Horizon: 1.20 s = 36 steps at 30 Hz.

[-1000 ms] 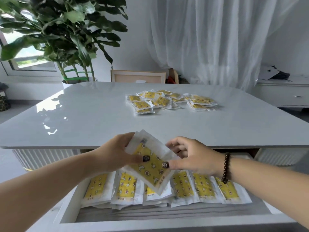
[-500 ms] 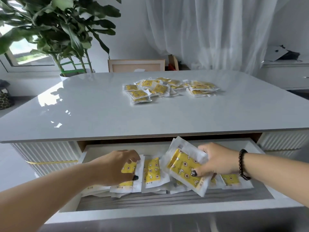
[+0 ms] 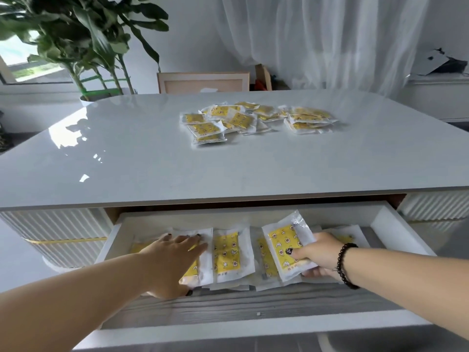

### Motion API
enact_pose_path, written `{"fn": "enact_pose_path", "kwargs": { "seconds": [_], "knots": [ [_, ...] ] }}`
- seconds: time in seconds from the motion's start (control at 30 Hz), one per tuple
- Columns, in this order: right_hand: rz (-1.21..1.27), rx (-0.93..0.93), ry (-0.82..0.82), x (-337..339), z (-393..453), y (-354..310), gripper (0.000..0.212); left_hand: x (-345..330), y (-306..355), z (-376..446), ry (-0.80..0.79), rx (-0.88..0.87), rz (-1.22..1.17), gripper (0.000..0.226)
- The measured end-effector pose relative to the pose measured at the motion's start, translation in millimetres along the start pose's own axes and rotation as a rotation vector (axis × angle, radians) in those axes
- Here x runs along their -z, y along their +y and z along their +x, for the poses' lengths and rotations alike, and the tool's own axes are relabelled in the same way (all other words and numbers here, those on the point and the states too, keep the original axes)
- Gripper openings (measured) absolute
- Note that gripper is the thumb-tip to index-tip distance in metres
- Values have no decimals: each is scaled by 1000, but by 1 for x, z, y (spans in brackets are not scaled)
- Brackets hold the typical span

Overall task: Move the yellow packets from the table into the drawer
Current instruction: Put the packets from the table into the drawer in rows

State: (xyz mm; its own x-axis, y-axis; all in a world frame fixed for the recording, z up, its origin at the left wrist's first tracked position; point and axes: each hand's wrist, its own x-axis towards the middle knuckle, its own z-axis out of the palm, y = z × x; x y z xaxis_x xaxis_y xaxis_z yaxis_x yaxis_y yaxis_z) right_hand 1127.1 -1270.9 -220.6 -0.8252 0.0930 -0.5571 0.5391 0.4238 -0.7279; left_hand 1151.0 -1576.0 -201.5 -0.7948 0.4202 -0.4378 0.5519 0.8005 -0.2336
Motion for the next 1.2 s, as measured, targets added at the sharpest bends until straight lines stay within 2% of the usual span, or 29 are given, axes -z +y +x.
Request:
{"fn": "enact_pose_path", "kwargs": {
  "seconds": [0.17, 0.27, 0.33, 0.5, 0.63, 0.83, 1.07, 1.2],
  "knots": [
    [67, 15, -25, -20, 7, -1, 28, 15, 18, 14, 156, -85, -52, 93],
    [-15, 41, -57, -29, 4, -3, 33, 21, 40, 33, 224, -171, -52, 93],
    [-187, 89, -62, -31, 0, -7, 31, 22, 56, 45, 227, -195, -63, 93],
    [-422, 112, -17, -33, -8, -14, 40, 11, 63, 63, 234, -166, -73, 92],
    [-588, 261, 82, -21, -9, -16, 39, 3, 59, 66, 254, -167, -65, 94],
    [-581, 376, 105, -6, 3, -6, 43, 7, 70, 72, 271, -206, -93, 91],
    [-723, 554, 203, 2, 9, -6, 49, 5, 78, 76, 280, -192, -58, 83],
    [-854, 697, 30, 14, 0, -5, 52, 7, 81, 77, 308, -161, -18, 87]
  ]
}}
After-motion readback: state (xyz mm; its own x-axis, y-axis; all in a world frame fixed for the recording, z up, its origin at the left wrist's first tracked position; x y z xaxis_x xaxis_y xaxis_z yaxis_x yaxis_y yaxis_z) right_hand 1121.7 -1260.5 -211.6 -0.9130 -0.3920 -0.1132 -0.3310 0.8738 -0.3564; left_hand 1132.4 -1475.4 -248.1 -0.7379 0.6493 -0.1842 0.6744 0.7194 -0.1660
